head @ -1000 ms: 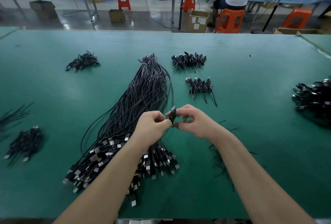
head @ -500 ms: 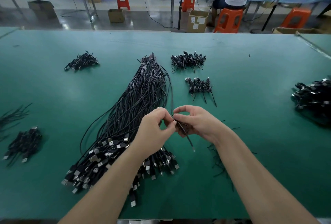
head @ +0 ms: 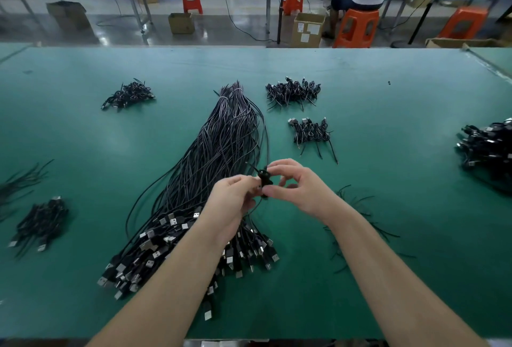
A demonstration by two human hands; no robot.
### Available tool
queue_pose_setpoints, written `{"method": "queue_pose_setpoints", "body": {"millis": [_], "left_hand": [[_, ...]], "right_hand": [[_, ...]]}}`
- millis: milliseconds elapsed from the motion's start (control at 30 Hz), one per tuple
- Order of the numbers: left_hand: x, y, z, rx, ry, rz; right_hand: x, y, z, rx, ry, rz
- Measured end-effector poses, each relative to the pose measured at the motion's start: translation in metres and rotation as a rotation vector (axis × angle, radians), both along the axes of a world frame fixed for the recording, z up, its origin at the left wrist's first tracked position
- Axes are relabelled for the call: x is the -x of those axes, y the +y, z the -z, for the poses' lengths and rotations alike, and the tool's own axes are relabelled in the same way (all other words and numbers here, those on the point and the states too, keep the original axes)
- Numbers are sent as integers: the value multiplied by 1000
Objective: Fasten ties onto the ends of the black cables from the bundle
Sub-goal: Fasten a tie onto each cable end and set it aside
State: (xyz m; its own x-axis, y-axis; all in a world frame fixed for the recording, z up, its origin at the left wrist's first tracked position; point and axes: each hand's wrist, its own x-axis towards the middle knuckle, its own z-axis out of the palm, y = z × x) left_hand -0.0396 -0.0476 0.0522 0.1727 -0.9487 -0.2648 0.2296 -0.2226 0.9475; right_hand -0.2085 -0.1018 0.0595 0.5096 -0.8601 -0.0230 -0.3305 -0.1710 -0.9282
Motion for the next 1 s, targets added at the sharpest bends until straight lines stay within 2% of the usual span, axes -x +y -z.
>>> {"method": "queue_pose_setpoints", "body": {"millis": [100, 167, 233, 300, 433, 500, 567, 667, 733, 800, 900, 1000], "left_hand": [[5, 2, 2, -15, 37, 9], [6, 2, 4, 6, -20, 3], [6, 4, 5, 67, -152, 35], [4, 4, 3, 207, -449, 78], [4, 4, -2, 692, -1175, 46], [4, 3, -1, 810, -1319, 41], [5, 2, 0, 691, -1200, 23], [1, -5, -1, 194, -636, 17], [-5, -9, 3, -18, -298, 46], [-7, -10, 5, -80, -103, 95], [-5, -10, 6, -61, -32, 86], [-3, -8, 5, 2, -164, 43]], "right_hand": [[-6, 1, -2, -30, -44, 29], [-7, 0, -1, -99, -61, 75], [-7, -3, -1, -252, -129, 125], [-6, -7, 0, -431, -212, 135], [-3, -9, 2, -626, -254, 97], [-3, -9, 4, -643, -272, 100], [-3, -8, 4, -592, -292, 95], [2, -6, 4, -416, -309, 40], [4, -4, 4, -218, -198, -47], [2, -3, 5, -44, -56, -39], [-2, -1, 5, -22, -49, 11], [-5, 2, 4, -77, -28, 27]]}}
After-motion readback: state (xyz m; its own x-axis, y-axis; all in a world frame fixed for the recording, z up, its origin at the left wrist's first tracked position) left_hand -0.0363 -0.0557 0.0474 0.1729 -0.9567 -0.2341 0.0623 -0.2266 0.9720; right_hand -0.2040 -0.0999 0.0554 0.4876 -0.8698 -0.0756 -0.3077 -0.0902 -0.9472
